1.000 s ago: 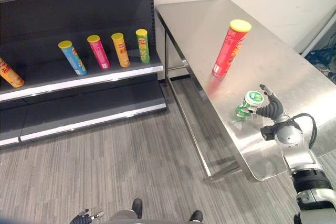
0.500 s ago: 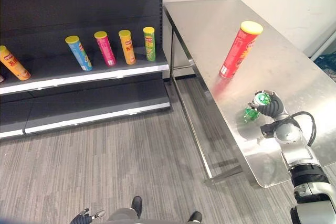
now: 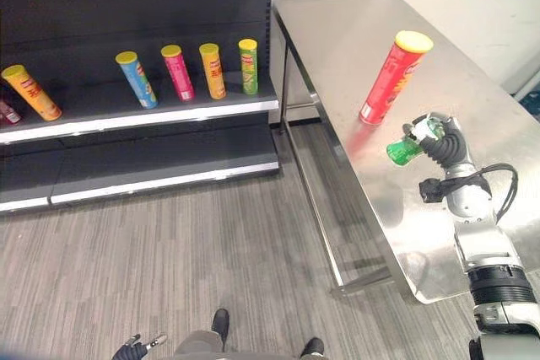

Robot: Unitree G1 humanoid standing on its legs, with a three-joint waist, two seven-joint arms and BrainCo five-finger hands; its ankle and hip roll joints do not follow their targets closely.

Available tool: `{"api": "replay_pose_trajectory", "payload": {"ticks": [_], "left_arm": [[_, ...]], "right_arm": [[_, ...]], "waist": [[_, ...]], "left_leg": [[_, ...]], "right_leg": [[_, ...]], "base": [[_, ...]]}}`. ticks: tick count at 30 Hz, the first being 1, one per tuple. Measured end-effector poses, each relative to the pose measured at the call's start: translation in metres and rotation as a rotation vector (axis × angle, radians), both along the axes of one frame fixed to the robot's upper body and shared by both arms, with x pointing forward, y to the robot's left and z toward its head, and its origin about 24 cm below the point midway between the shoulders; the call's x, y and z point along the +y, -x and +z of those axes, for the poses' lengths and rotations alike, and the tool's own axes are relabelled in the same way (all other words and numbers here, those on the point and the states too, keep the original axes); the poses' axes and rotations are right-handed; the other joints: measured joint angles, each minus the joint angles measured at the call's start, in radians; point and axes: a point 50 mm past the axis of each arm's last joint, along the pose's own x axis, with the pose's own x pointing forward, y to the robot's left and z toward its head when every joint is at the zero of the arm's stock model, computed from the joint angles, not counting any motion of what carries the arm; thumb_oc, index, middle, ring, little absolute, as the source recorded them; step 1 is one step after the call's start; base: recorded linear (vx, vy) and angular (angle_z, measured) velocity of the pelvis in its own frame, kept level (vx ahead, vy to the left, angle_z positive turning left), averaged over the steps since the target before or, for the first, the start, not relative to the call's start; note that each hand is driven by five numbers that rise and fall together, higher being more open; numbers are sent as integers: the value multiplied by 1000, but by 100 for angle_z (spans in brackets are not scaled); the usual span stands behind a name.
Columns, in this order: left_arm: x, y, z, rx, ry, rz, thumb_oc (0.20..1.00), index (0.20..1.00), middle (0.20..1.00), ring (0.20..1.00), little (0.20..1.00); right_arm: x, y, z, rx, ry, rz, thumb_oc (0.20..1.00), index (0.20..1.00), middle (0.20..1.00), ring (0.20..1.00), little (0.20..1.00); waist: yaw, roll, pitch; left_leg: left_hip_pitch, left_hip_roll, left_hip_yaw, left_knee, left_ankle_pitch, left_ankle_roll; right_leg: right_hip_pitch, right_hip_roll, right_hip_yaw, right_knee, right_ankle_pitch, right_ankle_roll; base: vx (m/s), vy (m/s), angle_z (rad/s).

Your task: Put the goods on the table back onto the shelves and tidy them up.

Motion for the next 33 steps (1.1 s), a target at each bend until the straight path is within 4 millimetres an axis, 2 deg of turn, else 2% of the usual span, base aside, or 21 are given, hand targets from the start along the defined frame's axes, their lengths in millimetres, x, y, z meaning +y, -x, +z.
{"api": "replay_pose_trajectory", "payload": {"ticks": [3,8,9,10,12,14,15,16,18,20,21,22,23,24,25,26,28,30,31,32,33], "left_arm": [[-6,-1,-1,-6,16,7,1000,1000,1000,1000,1000],[-13,-5,-3,-12,34,1,1000,1000,1000,1000,1000],[-12,-5,-2,-11,33,0,1000,1000,1000,1000,1000],[-11,-3,-3,-6,32,2,1000,1000,1000,1000,1000],[-13,-7,-3,-12,37,-6,1000,1000,1000,1000,1000],[-15,-2,-4,5,48,-7,1000,1000,1000,1000,1000],[-17,2,-5,14,56,-4,1000,1000,1000,1000,1000],[-19,5,-6,19,60,-2,1000,1000,1000,1000,1000],[-3,-12,2,-29,16,-24,1000,1000,1000,1000,1000],[3,-27,6,-59,-4,-45,1000,1000,1000,1000,1000],[4,-28,6,-60,-5,-48,1000,1000,1000,1000,1000],[3,-28,6,-56,-1,-61,1000,1000,1000,1000,1000],[5,-28,7,-52,-6,-64,1000,1000,1000,1000,1000],[10,-29,9,-50,-22,-76,1000,1000,1000,1000,1000],[17,-29,11,-44,-41,-88,1000,1000,1000,1000,1000],[16,-27,10,-32,-48,-103,1000,1000,1000,1000,1000],[13,-24,8,-17,-39,-115,1000,1000,1000,1000,1000],[16,-23,8,-3,-47,-107,1000,1000,1000,1000,1000],[20,-25,10,-8,-60,-108,1000,1000,1000,1000,1000],[23,-29,12,-16,-73,-109,1000,1000,1000,1000,1000],[26,-32,13,-21,-86,-108,1000,1000,1000,1000,1000]], "right_arm": [[6,-1,7,-28,5,28,200,200,200,200,200],[36,-15,19,-21,81,166,200,200,200,200,200],[42,-15,17,2,103,203,200,200,200,200,200],[46,-15,17,7,109,222,200,200,200,200,200],[53,-17,23,-6,120,257,200,200,200,200,200],[59,-17,26,-11,130,283,200,200,200,200,200],[59,-17,26,-5,139,288,200,200,200,200,200],[57,-17,27,-2,146,285,200,200,200,200,200],[58,-16,26,14,154,291,200,200,200,200,200],[58,-15,30,5,158,292,200,200,200,200,200],[59,-15,32,-1,158,297,200,200,200,200,200],[62,-13,34,-15,162,310,200,200,200,200,200],[63,-13,35,-19,165,316,200,200,200,200,200],[66,-13,41,-41,171,326,200,200,200,200,200],[66,-13,44,-51,176,324,200,200,200,200,200],[63,-13,44,-52,181,310,200,200,200,200,200],[61,-12,43,-46,180,301,200,200,200,200,200],[58,-11,45,-41,198,292,200,200,200,200,200],[56,-11,47,-42,208,284,200,200,200,200,200],[55,-12,50,-55,213,277,200,200,200,200,200],[54,-12,57,-74,222,273,200,200,200,200,200]], "waist": [[5,12,7],[23,48,24],[24,48,25],[22,42,24],[18,15,34],[-7,14,31],[-29,36,22],[-38,49,14],[-76,-2,16],[-77,-9,13],[-75,-8,12],[-77,7,4],[-73,8,0],[-62,2,-2],[-64,-21,-2],[-65,-20,-7],[-86,-5,-12],[-98,7,-16],[-97,8,-17],[-96,11,-15],[-93,7,-18]], "left_leg": [[-18,7,-38,1,12,-7],[-63,9,-70,17,20,-16],[-64,19,-36,9,-9,1],[-61,25,15,1,-25,1],[-74,39,97,63,-29,2],[-68,100,121,176,-47,-28],[-46,122,107,187,-54,-55],[-38,112,82,178,-95,-72],[-37,40,58,151,-82,-31],[-25,5,41,130,-76,9],[-19,-7,42,129,-78,20],[2,-22,31,108,-79,44],[1,-27,30,106,-78,48],[-1,-41,27,103,-80,51],[-3,-72,24,104,-81,54],[1,-91,24,105,-89,60],[17,-101,19,104,-101,76],[46,-98,19,89,-83,95],[48,-74,10,84,-83,97],[51,-46,10,80,-80,94],[54,-32,14,73,-73,85]], "right_leg": [[4,12,-30,5,-7,-4],[19,13,-95,6,-15,-12],[29,6,-115,6,-7,-24],[32,0,-127,6,-10,-23],[31,-44,-156,12,1,-37],[63,-86,-167,24,12,-16],[83,-94,-166,43,8,-5],[88,-104,-165,55,7,0],[78,-187,-153,118,23,-21],[48,-254,-151,245,45,-25],[39,-278,-141,285,63,-13],[11,-318,-118,354,22,33],[10,-303,-102,313,-9,62],[17,-273,-105,211,-14,67],[22,-277,-134,194,62,29],[30,-304,-129,215,58,29],[0,-333,-52,311,79,25],[-90,-352,77,463,98,21],[-119,-320,119,493,10,47],[-134,-248,155,475,-59,50],[-125,-169,155,430,-87,37]], "base": [[-147,-14,32],[-116,63,43],[-55,117,52],[-86,139,50],[-134,280,28],[-128,354,23],[-57,181,33],[-44,188,41],[-55,365,62],[-45,440,58],[-21,240,49],[-16,229,34],[-10,344,27],[-5,325,24],[-21,281,26],[-53,212,39],[-126,176,24],[-90,102,3],[-60,6,-5],[-49,-58,-8],[-22,-117,0]]}}
